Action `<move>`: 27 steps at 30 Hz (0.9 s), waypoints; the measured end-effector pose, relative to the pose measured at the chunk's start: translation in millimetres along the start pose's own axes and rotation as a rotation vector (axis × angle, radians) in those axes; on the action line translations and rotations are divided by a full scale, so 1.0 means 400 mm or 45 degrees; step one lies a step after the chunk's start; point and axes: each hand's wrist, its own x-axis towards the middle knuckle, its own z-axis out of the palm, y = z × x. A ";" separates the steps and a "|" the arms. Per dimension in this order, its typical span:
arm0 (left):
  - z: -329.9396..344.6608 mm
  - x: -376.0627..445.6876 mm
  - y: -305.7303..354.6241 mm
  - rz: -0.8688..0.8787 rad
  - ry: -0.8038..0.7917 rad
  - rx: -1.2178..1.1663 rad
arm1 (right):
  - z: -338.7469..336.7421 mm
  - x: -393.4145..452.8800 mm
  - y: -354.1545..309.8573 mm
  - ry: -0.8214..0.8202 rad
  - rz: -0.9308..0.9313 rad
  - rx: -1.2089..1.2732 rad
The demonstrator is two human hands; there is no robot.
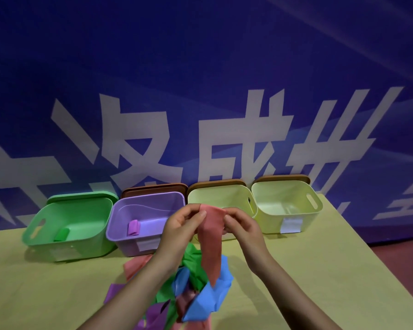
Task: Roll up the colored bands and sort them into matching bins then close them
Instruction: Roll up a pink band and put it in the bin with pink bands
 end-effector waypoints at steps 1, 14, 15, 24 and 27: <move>-0.002 0.000 0.002 0.010 0.015 0.014 | 0.003 0.005 -0.002 -0.014 -0.017 -0.016; -0.050 0.010 0.009 0.011 -0.081 0.092 | 0.039 0.050 -0.040 -0.115 -0.079 -0.076; -0.045 0.007 0.010 0.025 -0.119 0.092 | 0.040 0.052 -0.040 -0.112 -0.077 -0.085; -0.016 0.000 0.015 -0.020 -0.112 -0.003 | 0.046 0.057 -0.029 -0.065 -0.025 -0.037; -0.012 0.005 0.024 0.022 -0.149 0.041 | 0.049 0.055 -0.020 -0.072 0.018 0.001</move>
